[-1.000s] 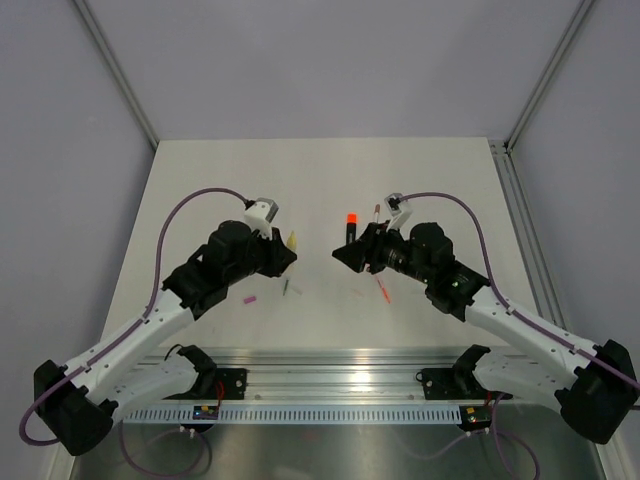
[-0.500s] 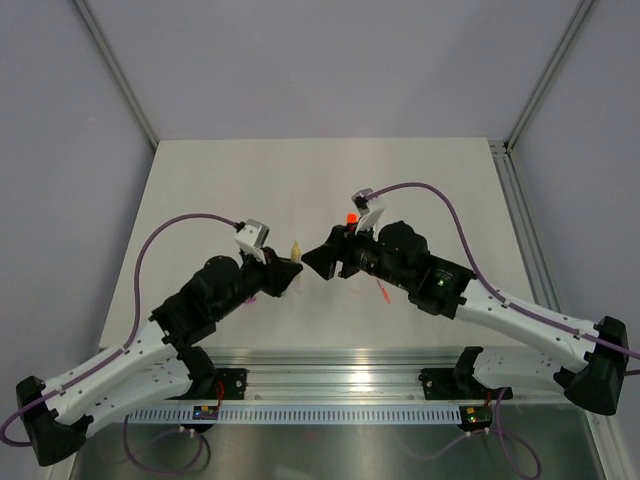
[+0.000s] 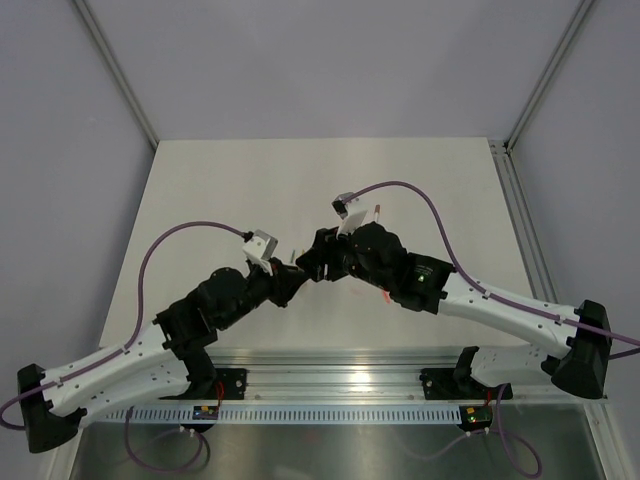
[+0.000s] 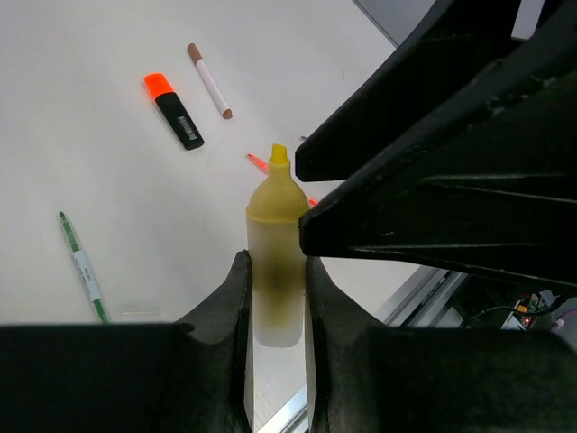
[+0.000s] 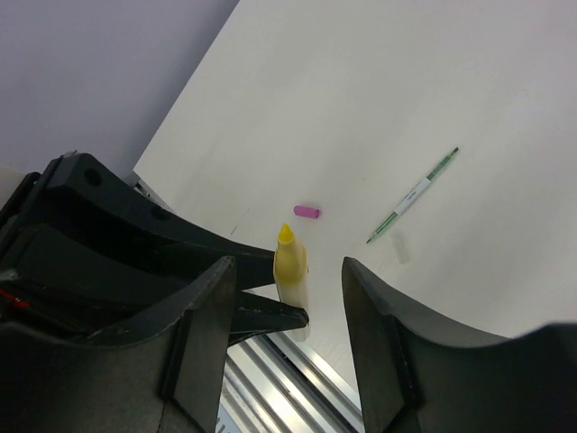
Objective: Insert the pens into the pen caps
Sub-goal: Pick up the pen from the center of the board.
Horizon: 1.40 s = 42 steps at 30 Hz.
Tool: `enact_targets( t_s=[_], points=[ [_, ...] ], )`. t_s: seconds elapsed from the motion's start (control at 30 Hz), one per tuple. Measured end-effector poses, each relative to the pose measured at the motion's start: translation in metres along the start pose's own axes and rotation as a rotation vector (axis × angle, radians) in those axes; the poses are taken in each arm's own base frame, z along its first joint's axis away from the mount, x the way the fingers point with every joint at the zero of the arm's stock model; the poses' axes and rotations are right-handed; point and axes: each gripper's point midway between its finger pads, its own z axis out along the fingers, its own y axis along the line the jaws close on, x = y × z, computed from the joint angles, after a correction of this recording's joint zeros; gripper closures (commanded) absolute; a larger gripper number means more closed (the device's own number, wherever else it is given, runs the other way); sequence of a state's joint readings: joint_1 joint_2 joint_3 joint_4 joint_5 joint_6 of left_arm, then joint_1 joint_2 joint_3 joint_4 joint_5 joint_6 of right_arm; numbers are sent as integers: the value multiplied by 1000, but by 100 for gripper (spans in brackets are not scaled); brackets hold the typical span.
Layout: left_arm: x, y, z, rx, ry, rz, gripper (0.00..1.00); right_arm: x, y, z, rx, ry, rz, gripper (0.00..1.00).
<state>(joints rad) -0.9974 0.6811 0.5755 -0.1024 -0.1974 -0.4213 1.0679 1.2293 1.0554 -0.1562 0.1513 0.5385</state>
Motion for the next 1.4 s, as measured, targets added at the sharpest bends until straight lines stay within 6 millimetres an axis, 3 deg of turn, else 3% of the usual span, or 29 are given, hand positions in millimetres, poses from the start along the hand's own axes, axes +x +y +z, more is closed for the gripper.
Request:
enact_targets(
  t_s=[0.33, 0.67, 0.73, 0.77, 0.83, 0.87, 0.9, 0.97, 1.0, 1.13, 1.27, 1.4],
  points=[
    [7, 0, 3, -25, 15, 45, 100, 7, -6, 10, 33, 21, -8, 60],
    [1, -4, 2, -34, -5, 53, 100, 11, -3, 11, 13, 41, 6, 63],
    [1, -4, 2, -36, -7, 55, 100, 13, -1, 11, 7, 49, 10, 70],
    [1, -4, 2, -36, -8, 55, 100, 14, -1, 12, 4, 53, 13, 81],
    [1, -4, 2, -37, -7, 58, 99, 15, -2, 12, 9, 57, 10, 89],
    [1, -4, 2, -38, -7, 59, 96, 15, -3, 12, 12, 57, 9, 94],
    [1, -4, 1, -39, -6, 60, 86, 15, -3, 12, 14, 57, 8, 100],
    [2, -4, 1, -40, -4, 62, 71, 16, -4, 11, 17, 60, 4, 100],
    [2, -4, 1, -41, -3, 65, 57, 16, -4, 11, 16, 62, 0, 100],
    [0, -9, -2, -18, 2, 62, 36, 15, -1, 6, -35, 87, -1, 100],
    [-10, -25, -13, 64, -17, 34, 30, -2, 6, -9, -120, 83, -9, 100],
    [-23, -44, -31, 179, -47, -18, 27, -24, 31, -39, -260, 64, -35, 100]
  ],
)
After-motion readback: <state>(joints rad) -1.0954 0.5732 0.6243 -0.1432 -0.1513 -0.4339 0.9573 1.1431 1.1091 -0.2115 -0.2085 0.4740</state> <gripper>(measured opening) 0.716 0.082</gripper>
